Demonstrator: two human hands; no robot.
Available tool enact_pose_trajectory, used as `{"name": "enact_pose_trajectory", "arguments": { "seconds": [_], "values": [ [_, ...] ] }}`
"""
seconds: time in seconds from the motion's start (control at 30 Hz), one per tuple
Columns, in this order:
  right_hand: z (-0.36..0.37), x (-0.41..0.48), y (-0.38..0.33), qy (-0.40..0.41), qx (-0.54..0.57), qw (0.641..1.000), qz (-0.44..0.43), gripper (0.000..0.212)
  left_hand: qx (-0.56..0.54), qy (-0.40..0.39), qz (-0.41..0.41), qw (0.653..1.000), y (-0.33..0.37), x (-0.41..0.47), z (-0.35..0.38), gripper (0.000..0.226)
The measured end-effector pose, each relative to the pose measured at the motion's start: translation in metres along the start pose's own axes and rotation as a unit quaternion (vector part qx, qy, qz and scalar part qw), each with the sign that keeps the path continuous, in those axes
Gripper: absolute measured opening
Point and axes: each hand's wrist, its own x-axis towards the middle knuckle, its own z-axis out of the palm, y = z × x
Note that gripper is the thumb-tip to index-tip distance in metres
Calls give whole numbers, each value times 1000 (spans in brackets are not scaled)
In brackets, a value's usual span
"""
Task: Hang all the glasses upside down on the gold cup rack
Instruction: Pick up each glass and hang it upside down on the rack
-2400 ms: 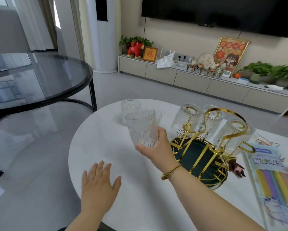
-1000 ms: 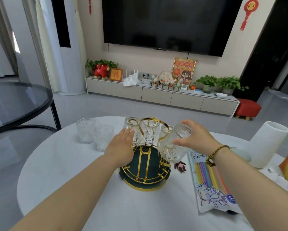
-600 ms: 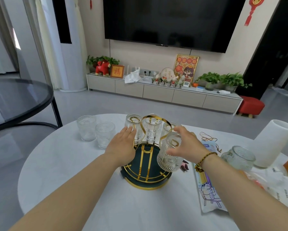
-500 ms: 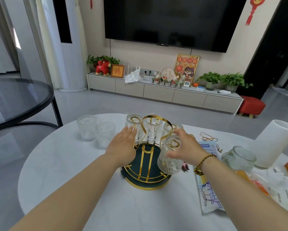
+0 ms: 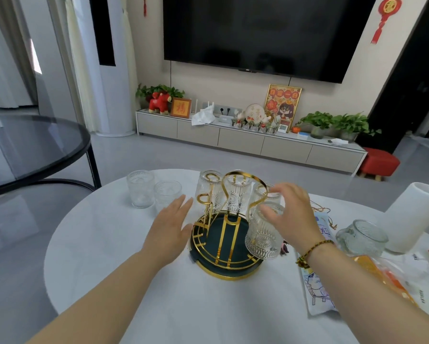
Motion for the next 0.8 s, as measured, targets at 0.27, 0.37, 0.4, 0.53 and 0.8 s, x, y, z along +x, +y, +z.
{"name": "enact_pose_trajectory", "arguments": {
  "seconds": [0.27,0.37,0.4,0.53,0.8],
  "values": [
    [64,-29,-64,-53,83,981,-168,11,87,-39,-158,983,-103,-60,-2,50],
    [114,-36,-71,-133,153,975,-86,19,102,-67,-201,972,-127,-66,2,54],
    [132,-38,-72,-160,174,971,-37,25,108,-81,-209,968,-133,-67,5,54],
    [190,-34,-71,-222,235,941,96,46,147,-74,-202,965,-145,-68,17,54],
    [268,21,-87,-125,253,941,186,84,138,-52,-205,967,-155,-65,25,55]
  ]
}}
